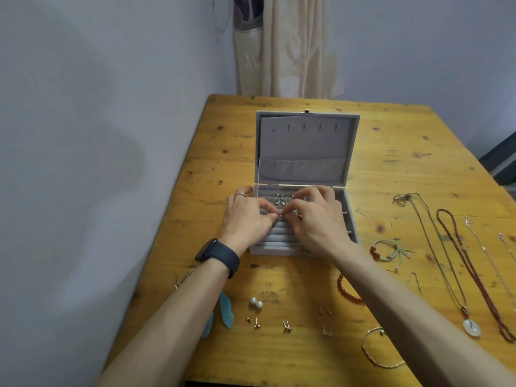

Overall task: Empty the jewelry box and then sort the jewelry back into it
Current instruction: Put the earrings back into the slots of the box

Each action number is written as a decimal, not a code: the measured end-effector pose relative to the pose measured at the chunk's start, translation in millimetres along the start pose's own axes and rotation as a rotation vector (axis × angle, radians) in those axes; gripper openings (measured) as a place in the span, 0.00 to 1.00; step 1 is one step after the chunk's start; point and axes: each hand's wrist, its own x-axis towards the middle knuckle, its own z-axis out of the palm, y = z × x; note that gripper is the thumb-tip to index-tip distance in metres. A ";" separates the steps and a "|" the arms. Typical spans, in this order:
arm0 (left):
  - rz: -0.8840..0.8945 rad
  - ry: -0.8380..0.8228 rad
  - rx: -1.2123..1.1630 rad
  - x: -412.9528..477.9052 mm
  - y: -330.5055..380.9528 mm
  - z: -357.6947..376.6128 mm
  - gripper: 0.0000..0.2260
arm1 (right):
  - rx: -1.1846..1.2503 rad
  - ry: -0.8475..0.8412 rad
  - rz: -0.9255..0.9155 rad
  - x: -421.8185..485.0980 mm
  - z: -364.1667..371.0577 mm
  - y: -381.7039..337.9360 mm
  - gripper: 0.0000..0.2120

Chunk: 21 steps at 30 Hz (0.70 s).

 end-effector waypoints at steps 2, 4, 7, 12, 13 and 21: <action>-0.036 -0.056 -0.008 2.2 0.8 -2.3 0.06 | -0.032 -0.002 -0.010 1.6 -0.5 -1.0 0.12; -0.052 -0.077 -0.011 5.7 0.5 -1.9 0.07 | -0.053 -0.013 -0.022 4.4 -2.3 -0.4 0.12; -0.062 -0.080 -0.006 12.3 -2.1 2.1 0.06 | -0.051 -0.050 -0.029 8.9 -5.4 0.5 0.12; -0.088 -0.103 -0.039 21.3 -5.7 11.6 0.08 | -0.022 -0.066 -0.022 13.2 -4.7 0.1 0.12; -0.098 -0.097 -0.052 22.4 -6.5 13.7 0.07 | -0.015 -0.065 -0.021 13.7 -4.4 0.0 0.12; -0.101 -0.023 -0.065 14.9 -4.3 13.9 0.07 | 0.018 0.021 0.013 13.7 -2.7 -3.6 0.09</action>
